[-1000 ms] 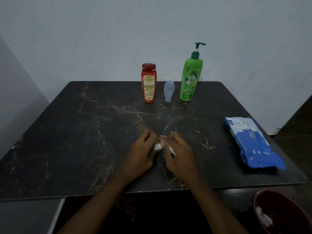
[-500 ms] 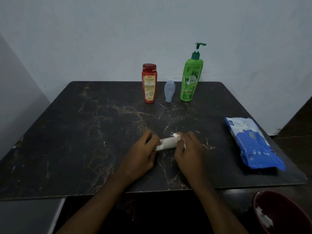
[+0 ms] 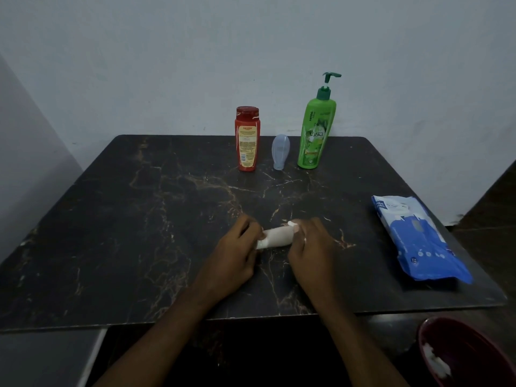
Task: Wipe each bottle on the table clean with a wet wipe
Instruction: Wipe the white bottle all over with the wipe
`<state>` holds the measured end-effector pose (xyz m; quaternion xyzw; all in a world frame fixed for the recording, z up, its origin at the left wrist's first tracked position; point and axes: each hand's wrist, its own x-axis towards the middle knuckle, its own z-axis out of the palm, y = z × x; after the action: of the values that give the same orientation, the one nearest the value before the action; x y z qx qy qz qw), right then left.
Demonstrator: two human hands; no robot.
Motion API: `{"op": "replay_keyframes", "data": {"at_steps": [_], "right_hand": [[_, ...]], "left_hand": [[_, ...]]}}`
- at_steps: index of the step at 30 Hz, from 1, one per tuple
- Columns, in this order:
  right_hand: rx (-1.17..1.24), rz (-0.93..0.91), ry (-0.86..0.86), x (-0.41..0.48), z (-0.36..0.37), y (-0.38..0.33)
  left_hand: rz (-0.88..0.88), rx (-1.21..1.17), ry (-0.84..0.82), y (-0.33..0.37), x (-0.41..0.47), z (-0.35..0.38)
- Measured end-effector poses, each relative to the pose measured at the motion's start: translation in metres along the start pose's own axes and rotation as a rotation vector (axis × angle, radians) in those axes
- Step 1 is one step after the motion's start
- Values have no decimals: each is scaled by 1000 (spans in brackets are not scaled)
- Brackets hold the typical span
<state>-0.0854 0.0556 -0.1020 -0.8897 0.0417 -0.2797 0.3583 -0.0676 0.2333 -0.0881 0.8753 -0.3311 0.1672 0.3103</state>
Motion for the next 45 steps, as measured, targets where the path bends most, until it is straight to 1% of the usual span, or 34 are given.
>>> {"op": "replay_keyframes", "data": {"at_steps": [2, 6, 9, 12, 15, 18, 22, 25, 27, 29, 37, 40, 42, 45], "right_hand": [[6, -113, -32, -2, 0, -6], [-59, -313, -115, -7, 0, -14], [-82, -359, -128, -8, 0, -13], [-137, -292, -70, -5, 1, -9], [-98, -157, -28, -2, 1, -3], [30, -46, -14, 1, 0, 3], [175, 57, -6, 6, -4, 6], [300, 227, -40, 9, -6, 9], [408, 308, -64, 11, -9, 9], [488, 336, -73, 11, -13, 8], [653, 440, -87, 14, -18, 6], [714, 486, -144, 12, -17, 2], [751, 480, -173, 7, -14, -6], [732, 416, -160, -2, -12, -18]], "left_hand": [[-2, 4, -1, 0, 0, 0], [5, 0, -8, 2, 0, 0], [6, -4, -4, 1, -1, 1], [10, 7, 11, 1, -2, 1], [23, 14, 29, 2, -2, 0], [31, 10, 53, 2, -2, -1], [29, -19, 113, -1, -2, -1], [4, -54, 160, -1, -1, -2], [-11, -71, 182, -2, 0, -2], [-18, -82, 193, -3, 1, -2], [-66, -128, 210, -4, 0, -1], [-121, -129, 210, -4, 0, 0], [-147, -135, 221, -5, 0, 1], [-208, -168, 244, -3, 1, 0]]}}
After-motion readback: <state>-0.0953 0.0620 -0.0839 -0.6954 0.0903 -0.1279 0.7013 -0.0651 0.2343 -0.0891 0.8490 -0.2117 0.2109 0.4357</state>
